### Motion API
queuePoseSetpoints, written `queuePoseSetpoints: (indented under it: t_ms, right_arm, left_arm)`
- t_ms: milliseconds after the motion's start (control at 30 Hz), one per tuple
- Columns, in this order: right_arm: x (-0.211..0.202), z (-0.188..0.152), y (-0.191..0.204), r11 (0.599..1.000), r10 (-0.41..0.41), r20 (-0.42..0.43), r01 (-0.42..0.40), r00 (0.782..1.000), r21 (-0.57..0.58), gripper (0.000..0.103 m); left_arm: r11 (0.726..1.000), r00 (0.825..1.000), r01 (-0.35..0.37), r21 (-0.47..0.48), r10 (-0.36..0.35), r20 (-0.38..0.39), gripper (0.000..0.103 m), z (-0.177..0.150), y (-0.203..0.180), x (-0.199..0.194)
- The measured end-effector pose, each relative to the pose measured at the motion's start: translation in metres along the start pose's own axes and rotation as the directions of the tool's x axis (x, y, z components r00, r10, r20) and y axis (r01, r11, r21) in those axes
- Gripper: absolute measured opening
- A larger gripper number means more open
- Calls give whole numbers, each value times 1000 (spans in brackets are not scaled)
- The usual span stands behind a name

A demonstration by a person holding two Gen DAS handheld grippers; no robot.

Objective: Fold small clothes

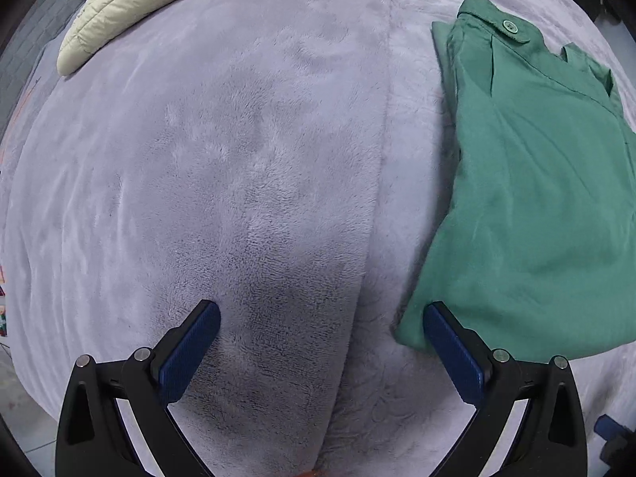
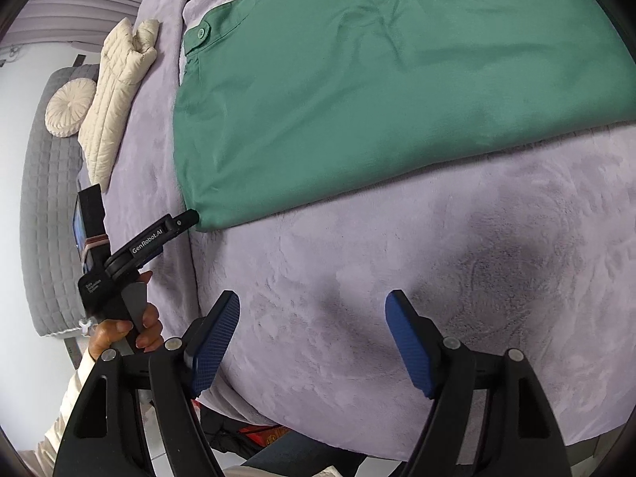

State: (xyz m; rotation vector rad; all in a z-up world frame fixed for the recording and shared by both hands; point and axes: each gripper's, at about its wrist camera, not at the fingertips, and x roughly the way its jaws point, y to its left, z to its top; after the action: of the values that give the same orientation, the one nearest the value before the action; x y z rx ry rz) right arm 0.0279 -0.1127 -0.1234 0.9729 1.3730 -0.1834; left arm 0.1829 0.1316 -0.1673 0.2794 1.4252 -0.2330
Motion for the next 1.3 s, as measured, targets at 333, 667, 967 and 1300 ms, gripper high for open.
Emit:
queuePoseSetpoints:
  t_ms: [333,667,967,1300]
  right_arm:
    - [10,8,2,999,35,-8,-35,999,28,79]
    - [31,19,8,992,106,-26,-104,994,72,79]
    - [49,30,6,968,205,11,-204,979,146,79]
    - [76,52,-3,885,348,159,-380,924,270,79]
  left_arm:
    - [996,996,84,-29,-85,-21,103,-14,37,-11]
    - [990,989,141,-21,-142,-31,103,-13,29,-18]
    - [977,977,210,-47,-211,-24,103,6,28,-24]
    - [909,911,408,-87,-412,-35,103,28,28,-20]
